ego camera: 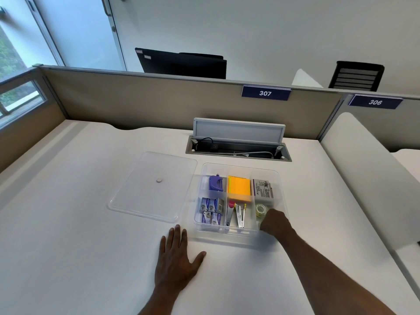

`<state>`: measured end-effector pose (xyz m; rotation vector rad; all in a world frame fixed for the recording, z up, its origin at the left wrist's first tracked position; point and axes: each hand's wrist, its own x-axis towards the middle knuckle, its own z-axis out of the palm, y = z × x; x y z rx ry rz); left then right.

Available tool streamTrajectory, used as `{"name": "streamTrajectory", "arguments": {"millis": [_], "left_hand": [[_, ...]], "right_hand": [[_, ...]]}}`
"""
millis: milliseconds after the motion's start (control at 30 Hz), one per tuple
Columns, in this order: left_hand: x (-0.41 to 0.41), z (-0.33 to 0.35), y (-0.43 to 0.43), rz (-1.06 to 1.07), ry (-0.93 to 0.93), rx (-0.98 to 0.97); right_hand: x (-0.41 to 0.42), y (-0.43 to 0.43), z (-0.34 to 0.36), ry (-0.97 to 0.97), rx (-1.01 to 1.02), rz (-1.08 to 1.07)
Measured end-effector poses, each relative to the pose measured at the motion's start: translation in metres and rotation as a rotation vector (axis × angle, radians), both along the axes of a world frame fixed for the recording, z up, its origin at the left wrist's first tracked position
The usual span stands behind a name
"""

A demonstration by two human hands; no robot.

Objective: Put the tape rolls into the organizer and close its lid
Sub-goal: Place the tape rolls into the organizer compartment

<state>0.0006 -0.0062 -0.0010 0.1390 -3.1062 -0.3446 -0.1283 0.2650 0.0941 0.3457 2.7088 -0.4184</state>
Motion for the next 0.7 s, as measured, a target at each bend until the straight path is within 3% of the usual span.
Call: {"name": "streamTrajectory", "arguments": {"millis": [200, 700], "left_hand": [[0.0, 0.001, 0.0, 0.0, 0.002, 0.01], [0.001, 0.004, 0.0, -0.012, -0.009, 0.005]], "right_hand": [[0.002, 0.002, 0.002, 0.056, -0.017, 0.079], [-0.003, -0.003, 0.01, -0.014, 0.008, 0.103]]}}
